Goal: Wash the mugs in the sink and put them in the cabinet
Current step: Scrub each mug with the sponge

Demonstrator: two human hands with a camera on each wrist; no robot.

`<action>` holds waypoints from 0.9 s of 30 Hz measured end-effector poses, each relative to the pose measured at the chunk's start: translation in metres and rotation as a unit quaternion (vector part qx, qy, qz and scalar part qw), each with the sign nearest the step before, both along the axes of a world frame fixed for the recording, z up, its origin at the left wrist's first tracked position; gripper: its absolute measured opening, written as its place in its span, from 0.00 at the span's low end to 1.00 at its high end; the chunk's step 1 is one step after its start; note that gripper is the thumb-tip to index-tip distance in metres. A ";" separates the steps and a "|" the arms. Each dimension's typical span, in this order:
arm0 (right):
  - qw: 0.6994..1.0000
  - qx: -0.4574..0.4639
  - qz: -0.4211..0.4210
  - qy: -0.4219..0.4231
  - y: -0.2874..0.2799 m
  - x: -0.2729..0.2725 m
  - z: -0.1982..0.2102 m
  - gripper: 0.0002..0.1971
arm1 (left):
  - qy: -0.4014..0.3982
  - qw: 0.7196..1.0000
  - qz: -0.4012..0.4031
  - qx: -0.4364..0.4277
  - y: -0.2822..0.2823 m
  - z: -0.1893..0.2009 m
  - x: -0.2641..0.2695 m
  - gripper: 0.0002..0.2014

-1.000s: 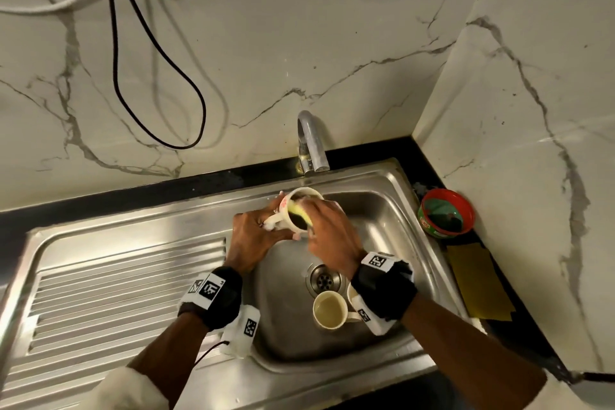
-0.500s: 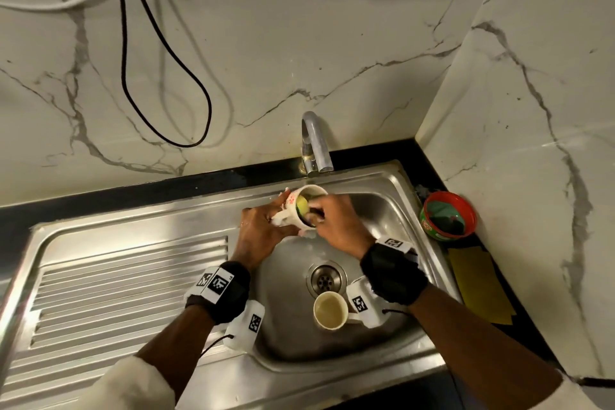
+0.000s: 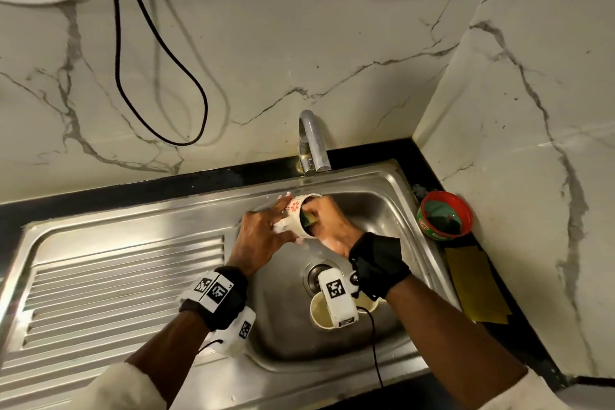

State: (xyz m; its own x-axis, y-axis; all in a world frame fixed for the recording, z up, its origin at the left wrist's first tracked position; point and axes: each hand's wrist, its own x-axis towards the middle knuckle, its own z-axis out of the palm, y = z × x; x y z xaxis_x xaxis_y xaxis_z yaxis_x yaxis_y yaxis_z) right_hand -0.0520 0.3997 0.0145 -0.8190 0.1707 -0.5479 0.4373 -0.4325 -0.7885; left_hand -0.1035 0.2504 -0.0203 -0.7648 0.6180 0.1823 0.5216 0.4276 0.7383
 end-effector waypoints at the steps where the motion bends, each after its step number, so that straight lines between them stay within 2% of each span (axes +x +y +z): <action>1: 1.000 0.009 -0.011 0.010 -0.004 0.002 0.003 0.17 | -0.002 1.000 0.005 -0.004 0.000 0.002 -0.002 0.39; 3: 0.992 0.124 -0.007 0.028 -0.013 0.002 0.006 0.29 | -0.014 1.000 0.018 -0.003 0.004 0.006 -0.001 0.31; 5: 0.957 0.283 0.027 0.059 -0.022 0.000 0.004 0.35 | -0.018 0.999 0.032 0.008 0.007 0.007 0.005 0.23; 6: 0.941 0.329 0.044 0.067 -0.023 -0.001 0.000 0.34 | -0.018 0.999 0.033 0.009 0.008 0.005 0.007 0.24; 8: 0.934 0.338 0.099 0.058 -0.021 0.001 -0.003 0.34 | -0.020 1.000 0.016 0.007 0.007 0.002 0.008 0.32; 10: 0.925 0.350 0.131 0.070 -0.020 0.004 -0.009 0.33 | -0.025 0.999 0.021 0.011 0.002 0.002 0.005 0.31; 13: 0.870 0.446 0.172 0.121 -0.002 0.014 -0.005 0.19 | -0.045 0.998 0.038 0.014 -0.006 0.005 -0.001 0.28; 14: 0.870 0.444 0.167 0.135 0.007 0.017 -0.001 0.15 | -0.061 0.997 0.048 0.010 -0.010 0.002 -0.004 0.29; 15: 0.884 0.419 0.143 0.149 0.017 0.018 0.004 0.13 | -0.076 0.995 0.064 0.010 -0.013 -0.001 -0.005 0.31; 17: 0.918 0.354 0.052 0.174 0.031 0.016 0.016 0.10 | -0.113 0.989 0.090 0.021 -0.017 -0.006 -0.007 0.36; 18: 0.918 0.351 0.022 0.181 0.032 0.014 0.021 0.10 | -0.126 0.987 0.095 0.026 -0.018 -0.008 -0.008 0.38; 20: 0.883 0.427 0.041 0.190 0.022 0.012 0.023 0.12 | -0.135 0.986 0.095 0.038 -0.016 -0.006 -0.007 0.39; 22: 0.808 0.547 0.123 0.178 0.002 0.016 0.013 0.19 | -0.107 0.990 0.081 0.049 -0.010 0.000 -0.005 0.36; 23: 0.770 0.598 0.162 0.153 -0.007 0.017 0.003 0.25 | -0.076 0.994 0.066 0.049 -0.007 0.002 -0.005 0.34; 24: 0.748 0.625 0.183 0.128 -0.013 0.018 -0.003 0.33 | -0.040 0.997 0.044 0.042 -0.004 0.003 -0.004 0.32; 25: 0.746 0.628 0.190 0.113 -0.018 0.017 -0.008 0.39 | -0.010 0.999 0.023 0.037 -0.002 0.005 -0.003 0.31; 26: 0.769 0.598 0.197 0.108 -0.020 0.015 -0.009 0.42 | 0.005 0.999 0.014 0.032 -0.001 0.005 -0.002 0.31; 27: 0.815 0.531 0.198 0.120 -0.018 0.011 -0.008 0.39 | 0.013 0.999 0.008 0.028 -0.002 0.006 -0.002 0.32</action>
